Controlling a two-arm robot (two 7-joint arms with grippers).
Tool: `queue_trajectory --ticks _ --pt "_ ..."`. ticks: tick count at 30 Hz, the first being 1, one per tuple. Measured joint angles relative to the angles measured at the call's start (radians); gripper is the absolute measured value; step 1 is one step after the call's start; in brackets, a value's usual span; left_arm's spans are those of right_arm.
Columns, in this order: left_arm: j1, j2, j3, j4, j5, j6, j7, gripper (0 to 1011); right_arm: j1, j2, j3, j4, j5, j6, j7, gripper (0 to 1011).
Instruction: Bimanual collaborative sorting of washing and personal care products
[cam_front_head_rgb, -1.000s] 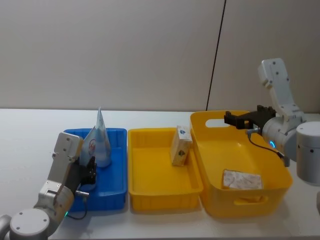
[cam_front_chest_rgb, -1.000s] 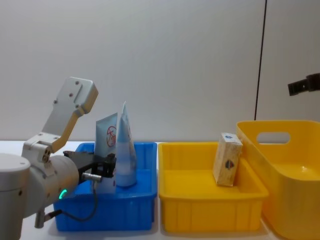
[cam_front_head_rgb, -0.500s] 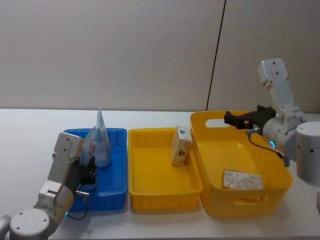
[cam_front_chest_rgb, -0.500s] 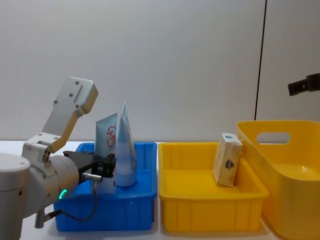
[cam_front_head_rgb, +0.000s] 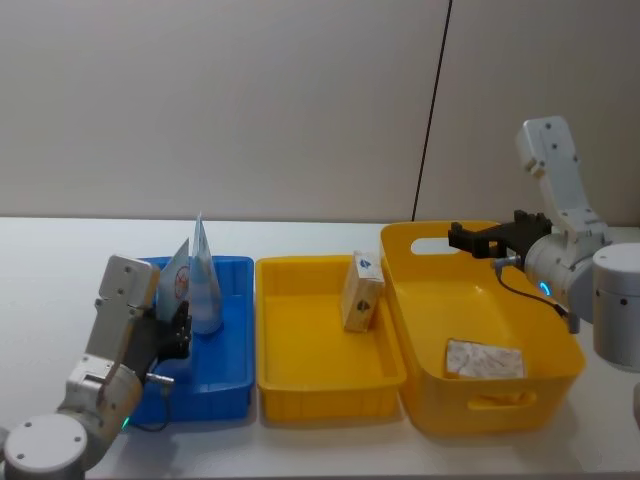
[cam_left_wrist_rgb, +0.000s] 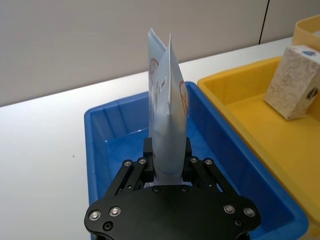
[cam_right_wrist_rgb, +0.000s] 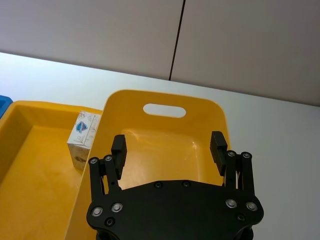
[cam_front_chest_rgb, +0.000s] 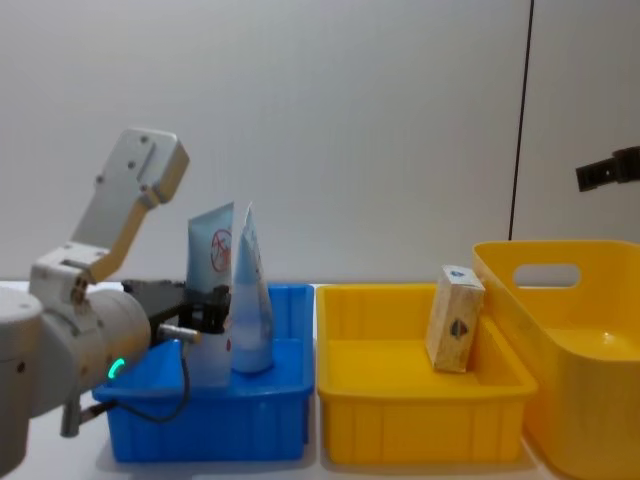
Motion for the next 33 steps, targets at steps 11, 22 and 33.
queue_trajectory --ticks 11,22,33 --pt "0.081 0.055 -0.041 -0.193 -0.033 0.079 -0.029 264 0.000 0.000 0.000 0.000 0.000 0.000 0.000 1003" --pt "0.156 0.113 -0.074 -0.374 -0.072 0.151 -0.085 264 0.001 0.006 -0.011 0.002 -0.003 -0.027 0.021 1003" --pt "0.171 0.114 -0.063 -0.484 -0.075 0.166 -0.119 264 0.002 0.034 -0.042 -0.009 0.004 -0.074 0.114 1004"
